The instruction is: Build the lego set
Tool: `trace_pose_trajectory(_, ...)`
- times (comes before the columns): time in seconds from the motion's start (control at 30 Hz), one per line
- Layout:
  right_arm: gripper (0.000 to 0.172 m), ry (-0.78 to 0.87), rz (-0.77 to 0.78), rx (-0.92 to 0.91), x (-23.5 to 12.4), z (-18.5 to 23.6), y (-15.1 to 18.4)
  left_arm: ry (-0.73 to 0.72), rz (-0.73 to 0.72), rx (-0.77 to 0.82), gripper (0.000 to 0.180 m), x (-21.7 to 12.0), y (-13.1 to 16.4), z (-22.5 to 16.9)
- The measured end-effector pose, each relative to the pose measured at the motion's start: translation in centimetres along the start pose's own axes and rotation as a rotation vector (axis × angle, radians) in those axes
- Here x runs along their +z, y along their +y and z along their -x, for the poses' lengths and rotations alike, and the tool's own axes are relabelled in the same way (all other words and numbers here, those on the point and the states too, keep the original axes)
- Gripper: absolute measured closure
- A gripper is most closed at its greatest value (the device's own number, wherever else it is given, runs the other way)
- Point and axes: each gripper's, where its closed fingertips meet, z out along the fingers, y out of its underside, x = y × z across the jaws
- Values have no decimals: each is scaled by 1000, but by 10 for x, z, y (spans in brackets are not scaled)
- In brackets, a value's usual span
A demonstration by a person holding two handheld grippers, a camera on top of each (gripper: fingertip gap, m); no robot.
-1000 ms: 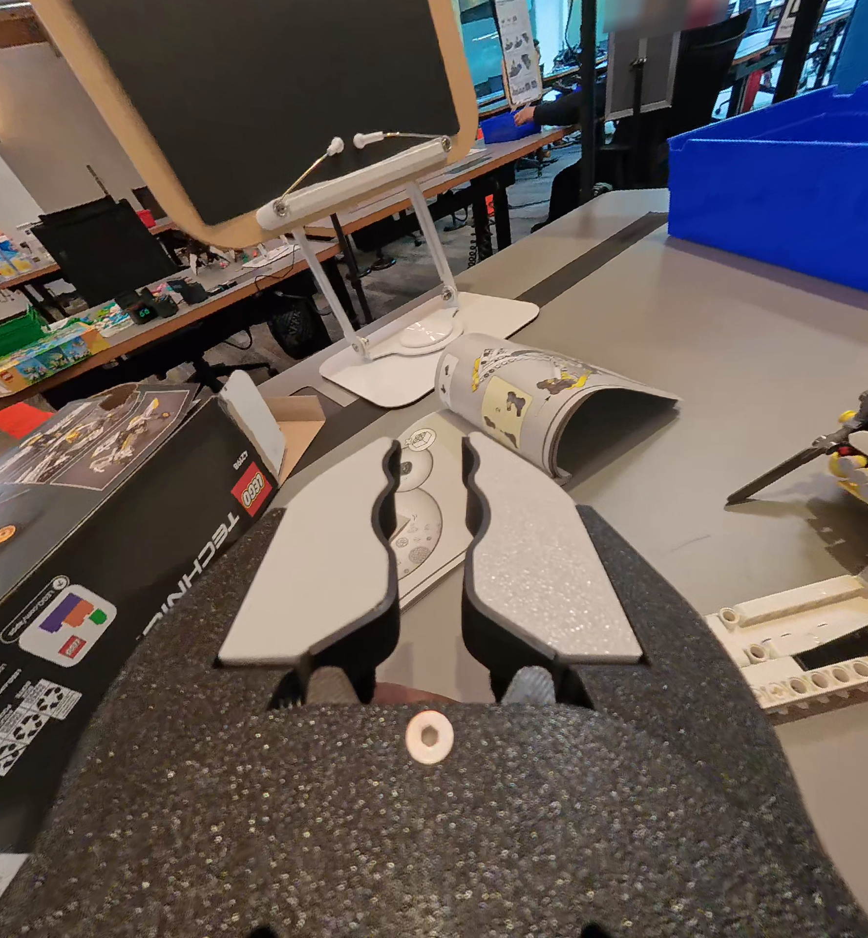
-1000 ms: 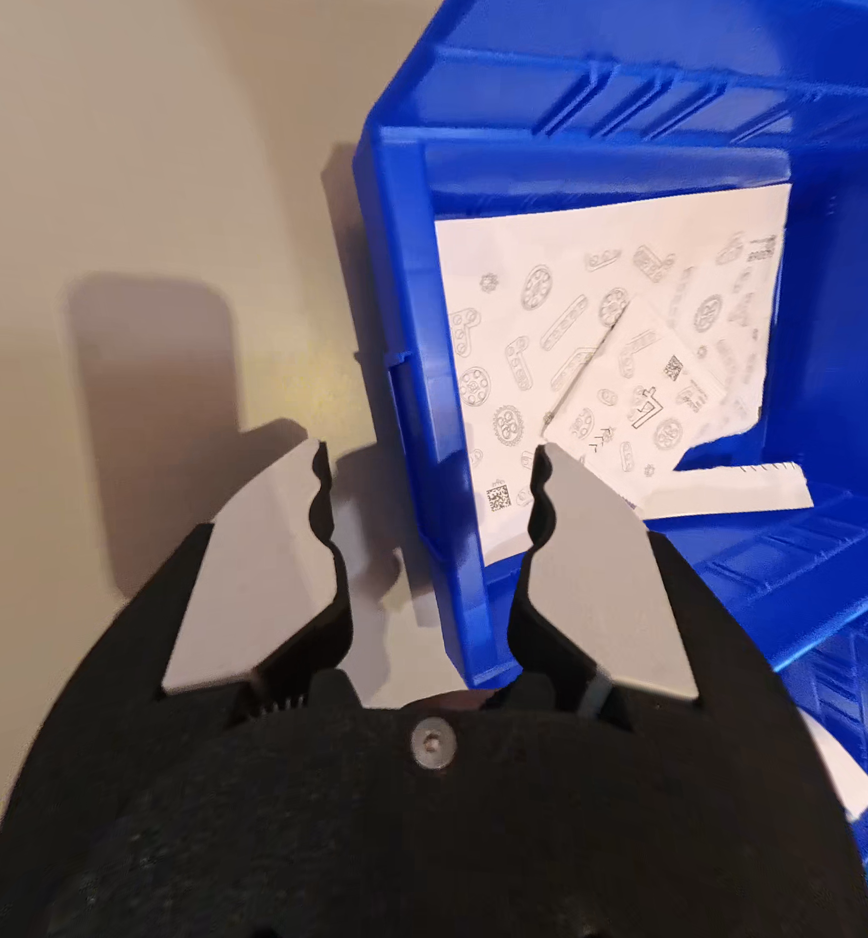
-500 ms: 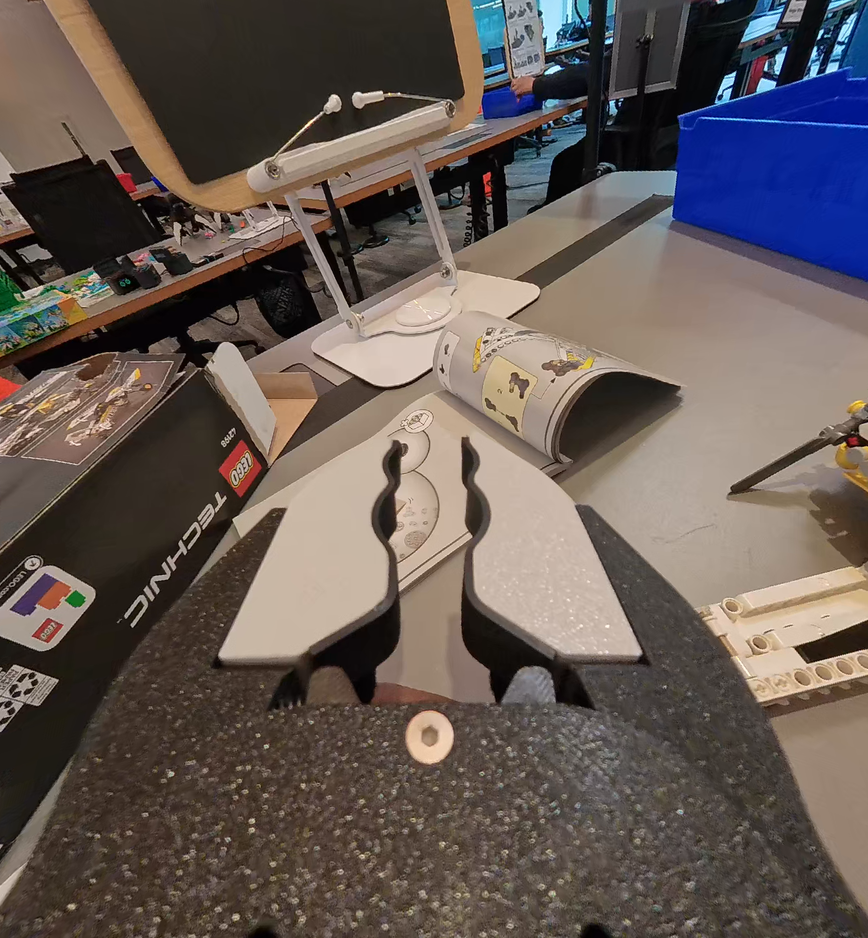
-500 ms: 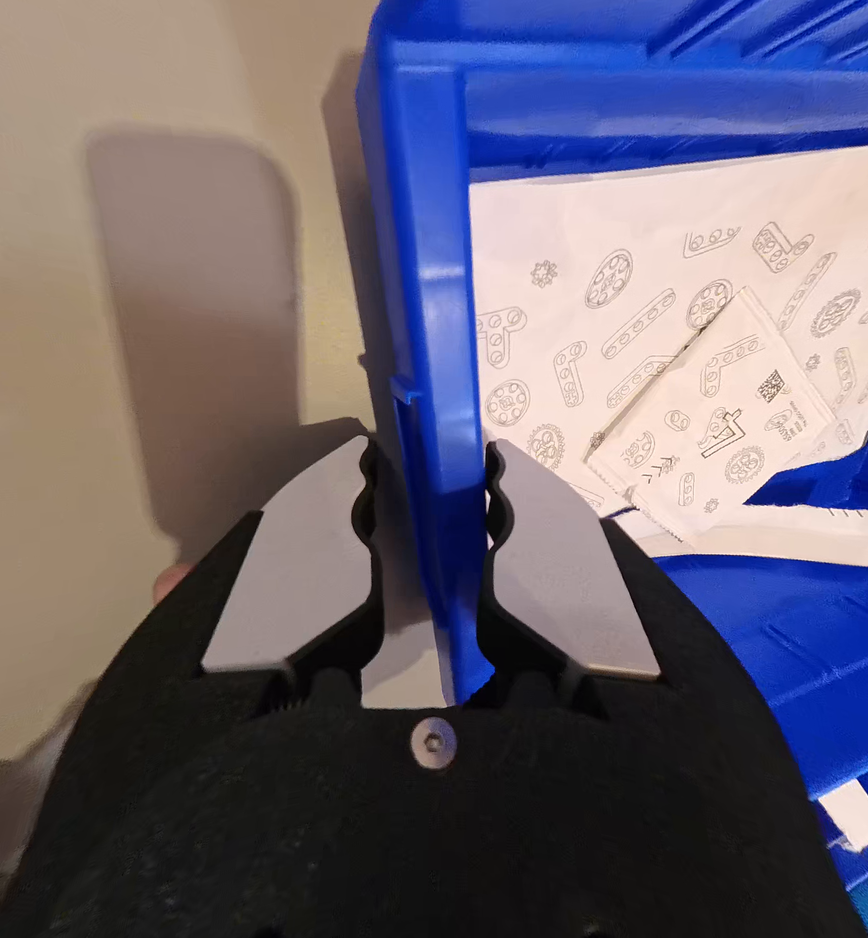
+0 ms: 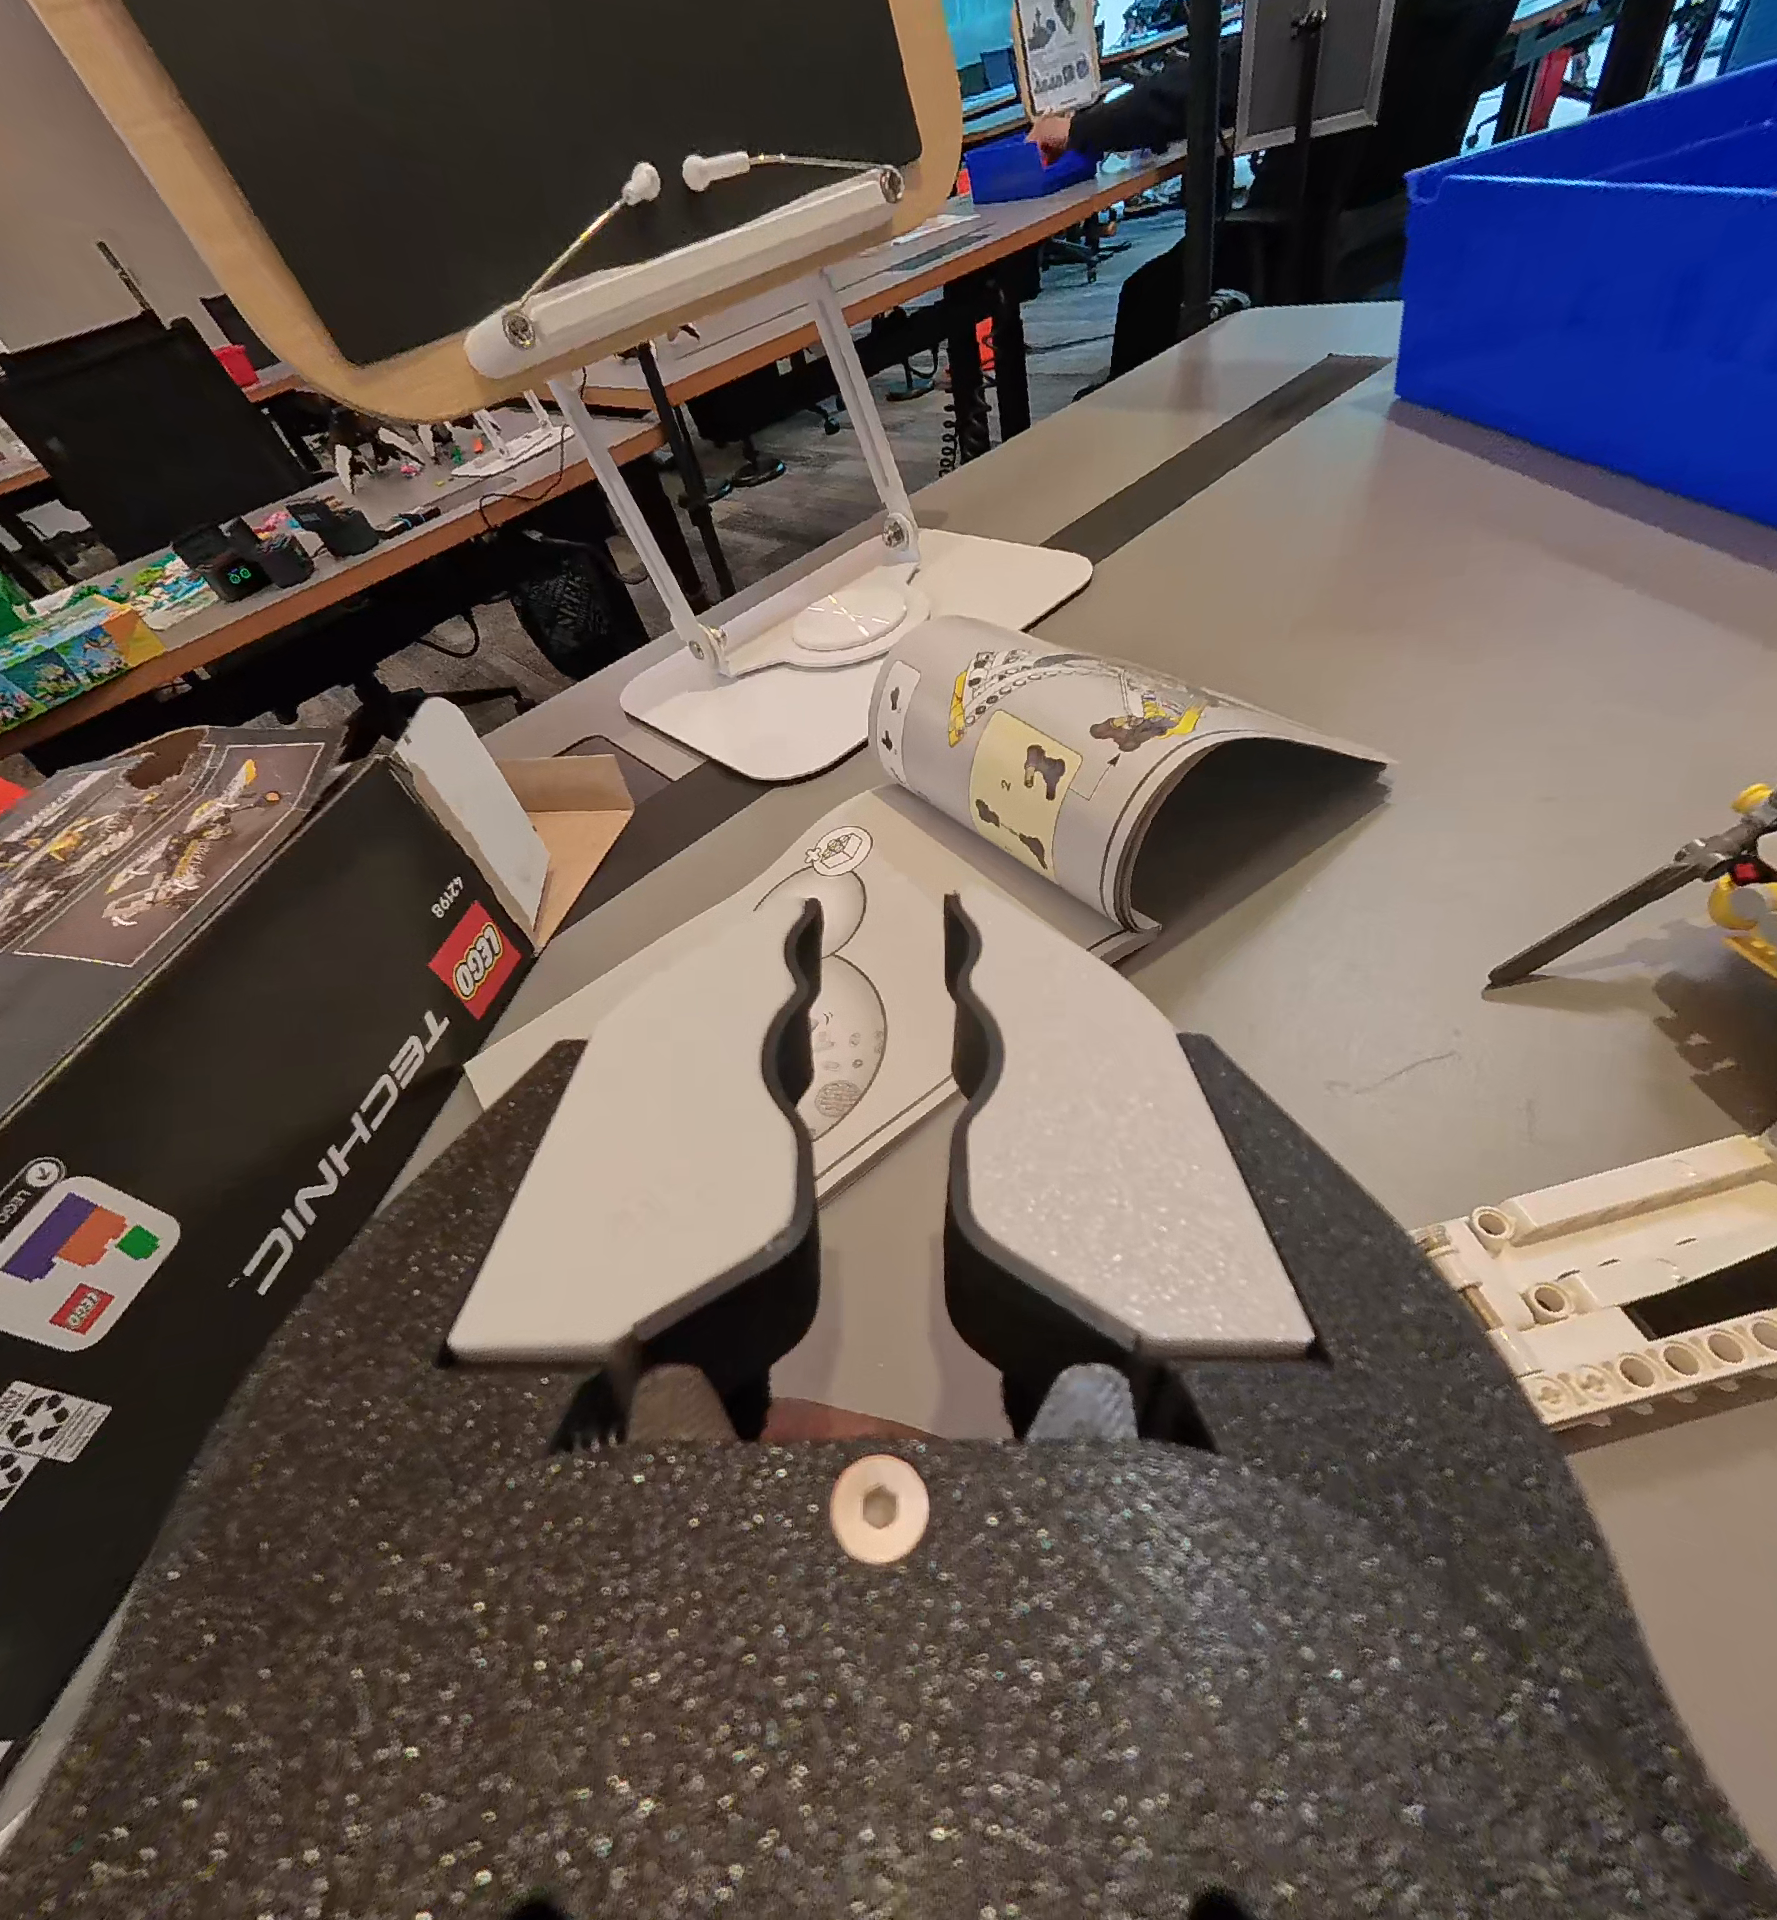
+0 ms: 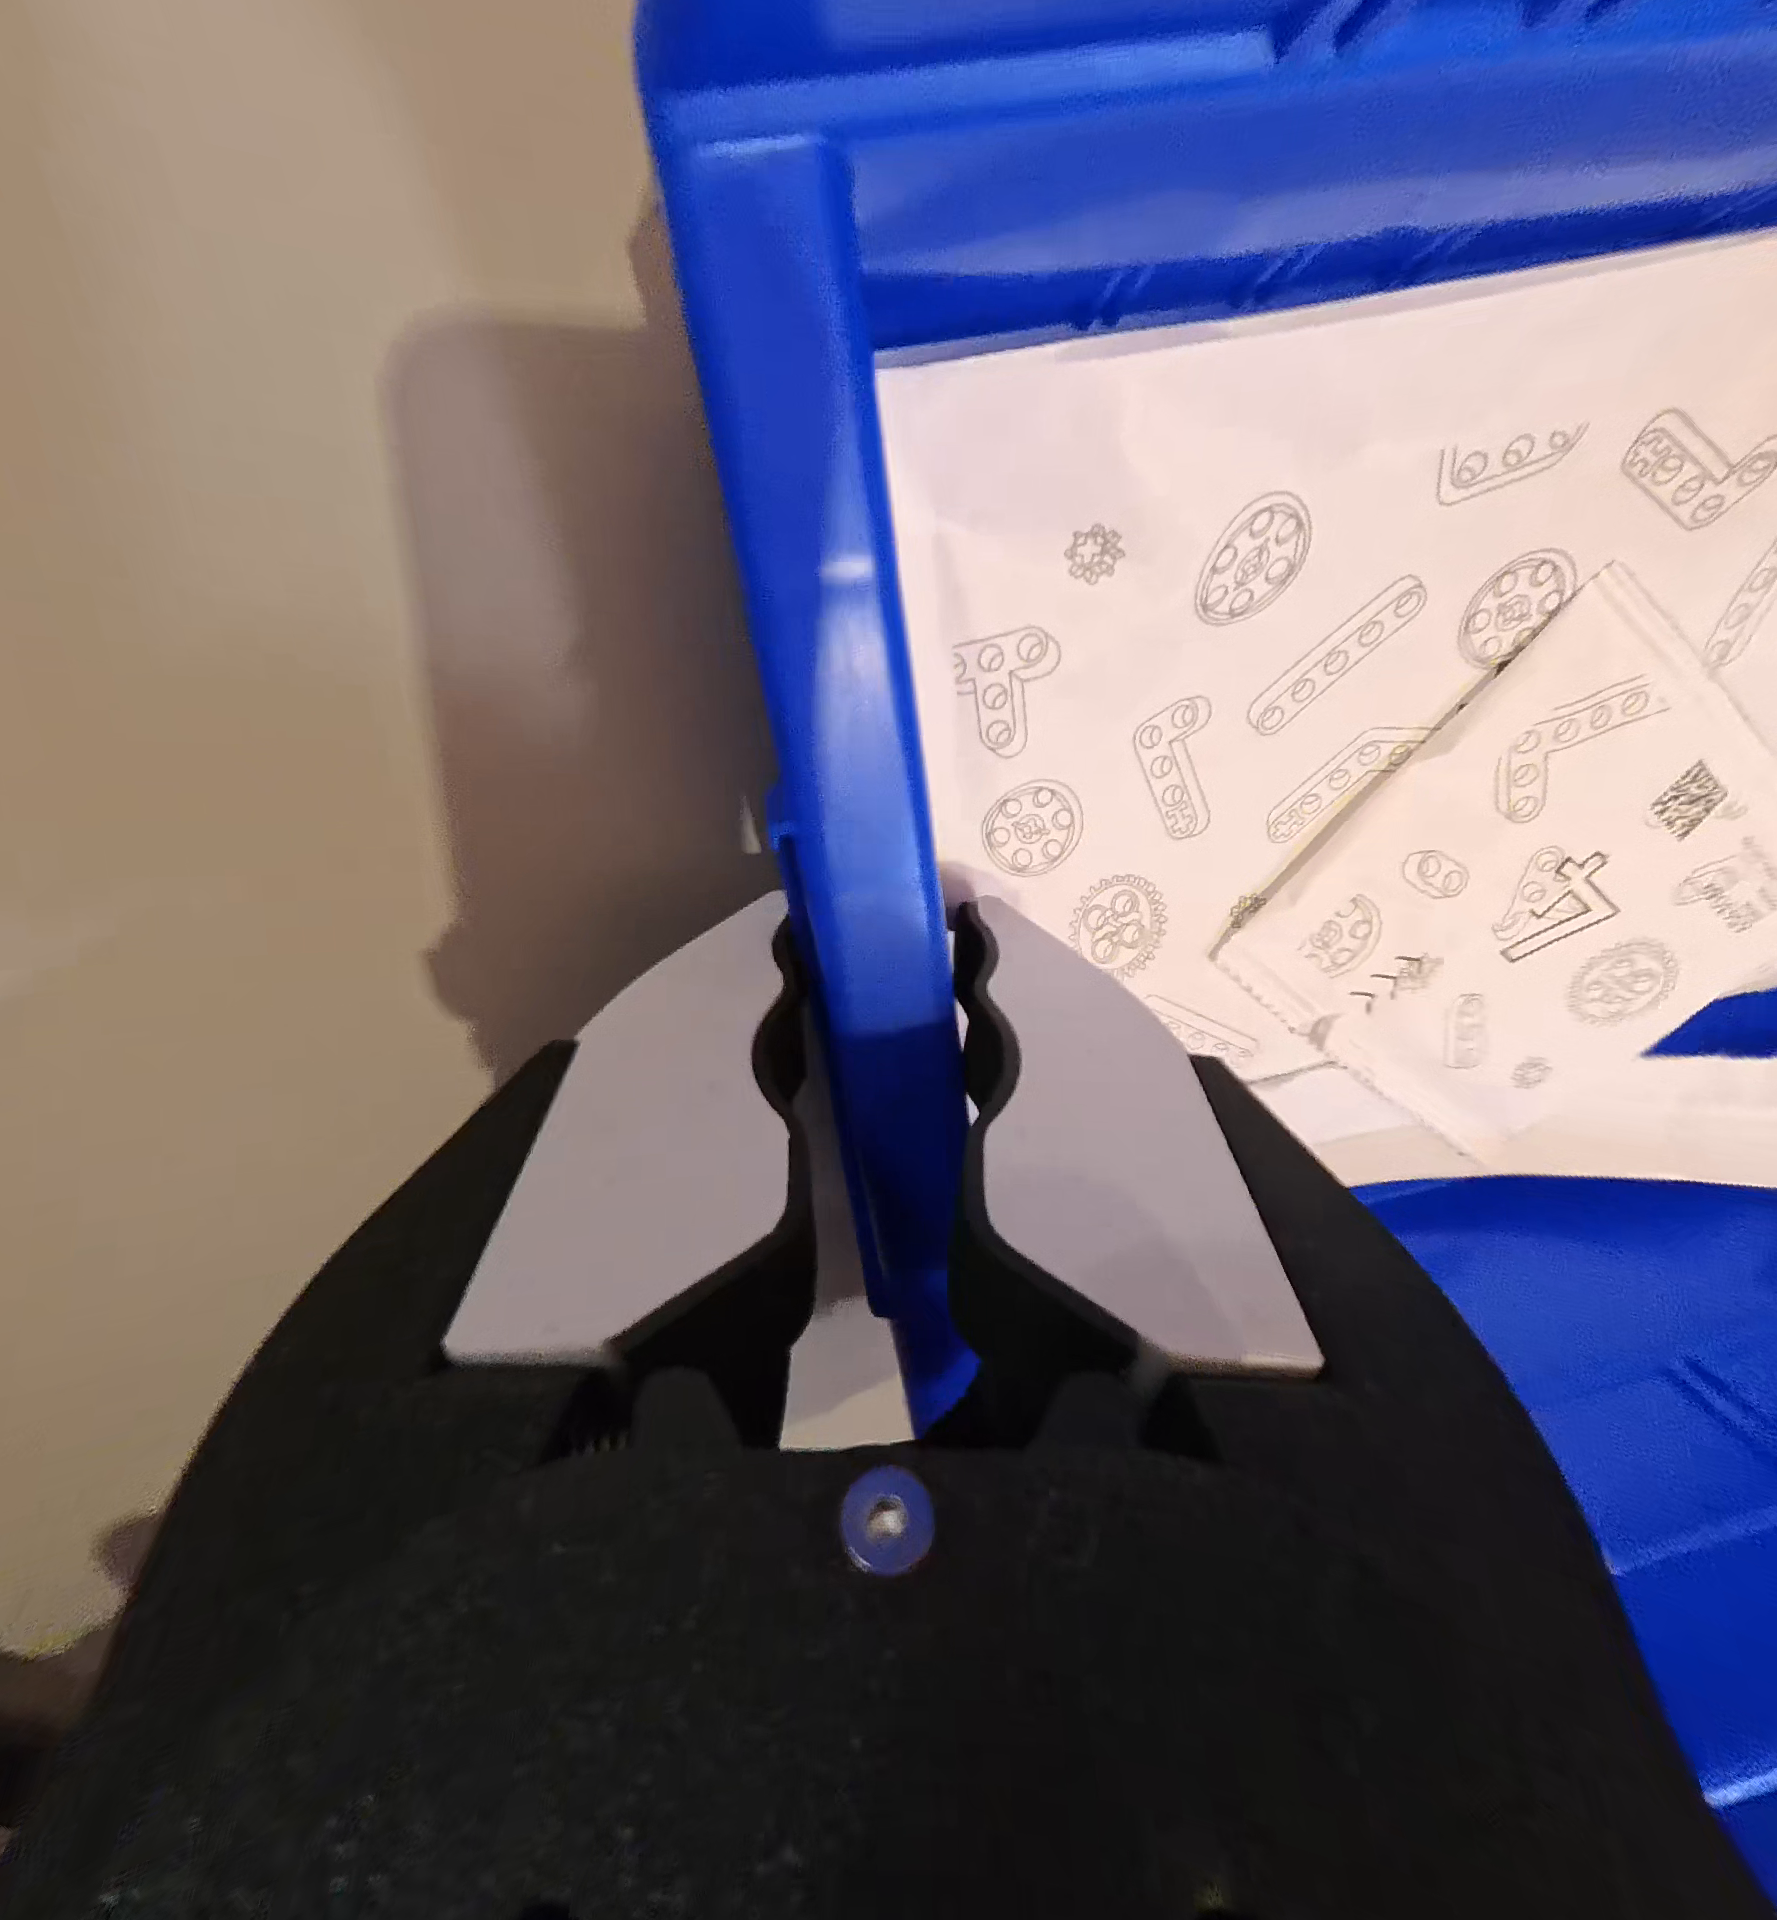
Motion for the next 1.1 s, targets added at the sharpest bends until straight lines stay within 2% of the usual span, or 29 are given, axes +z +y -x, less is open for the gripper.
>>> trace_pose_trajectory(0.33, 144, 200, -42, -7, -16, 15, -5, -6, -5, -4, 159, -1, -1, 2)
trace_pose_trajectory(0.43, 144, 275, -80, -1, -39, 8, -8, -6, -3, -6, 159, 0, 0, 3)
trace_pose_trajectory(0.57, 143, 403, -33, -4, -72, -14, 5, -5, 4, -6, 159, 0, 2, 2)
trace_pose_trajectory(0.67, 143, 444, -62, 90, -106, -45, 16, -6, 3, -3, 160, 0, 1, 2)
trace_pose_trajectory(0.77, 143, 475, -47, 250, -135, -95, 46, -6, 1, -1, 160, 0, 0, 2)
trace_pose_trajectory(0.87, 143, 485, -3, 440, -151, -152, 90, -7, 2, 2, 160, 0, 0, 2)
trace_pose_trajectory(0.97, 143, 470, 44, 595, -150, -197, 135, -11, 6, 4, 160, -1, 1, 3)
trace_pose_trajectory(1.1, 142, 464, 102, 696, -141, -227, 174, -17, 12, -1, 160, -1, 3, 6)
